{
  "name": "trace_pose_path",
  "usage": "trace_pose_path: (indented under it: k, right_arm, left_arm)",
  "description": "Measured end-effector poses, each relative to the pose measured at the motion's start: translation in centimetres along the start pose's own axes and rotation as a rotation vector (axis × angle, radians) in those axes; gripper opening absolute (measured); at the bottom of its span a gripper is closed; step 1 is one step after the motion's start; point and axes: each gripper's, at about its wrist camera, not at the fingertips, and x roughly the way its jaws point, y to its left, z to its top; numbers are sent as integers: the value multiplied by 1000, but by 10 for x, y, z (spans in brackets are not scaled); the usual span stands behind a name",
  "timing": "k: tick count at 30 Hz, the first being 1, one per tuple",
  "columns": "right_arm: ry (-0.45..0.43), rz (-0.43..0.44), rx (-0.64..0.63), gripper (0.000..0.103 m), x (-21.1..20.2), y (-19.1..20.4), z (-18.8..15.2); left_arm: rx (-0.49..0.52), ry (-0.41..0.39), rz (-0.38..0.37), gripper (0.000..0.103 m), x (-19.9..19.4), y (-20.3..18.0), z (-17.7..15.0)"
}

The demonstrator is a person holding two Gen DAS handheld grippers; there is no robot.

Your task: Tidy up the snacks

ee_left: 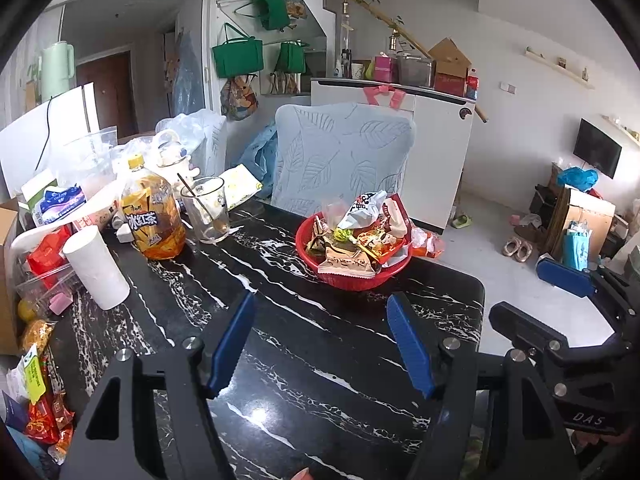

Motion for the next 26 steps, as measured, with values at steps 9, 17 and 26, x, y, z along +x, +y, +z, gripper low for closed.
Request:
trace_pose_path:
  k: [9, 17, 26]
  right_arm:
    - [-4, -18, 28, 86, -9, -4, -5]
    - [26, -30, 39, 86, -7, -6, -10]
    - [46, -26, 46, 86, -1, -8, -13]
  left_arm:
    - [33, -21, 4, 67, -7, -9, -1]
    - [50, 19, 6, 67, 4, -14, -4]
    - [48, 31, -9, 67, 9, -15, -6]
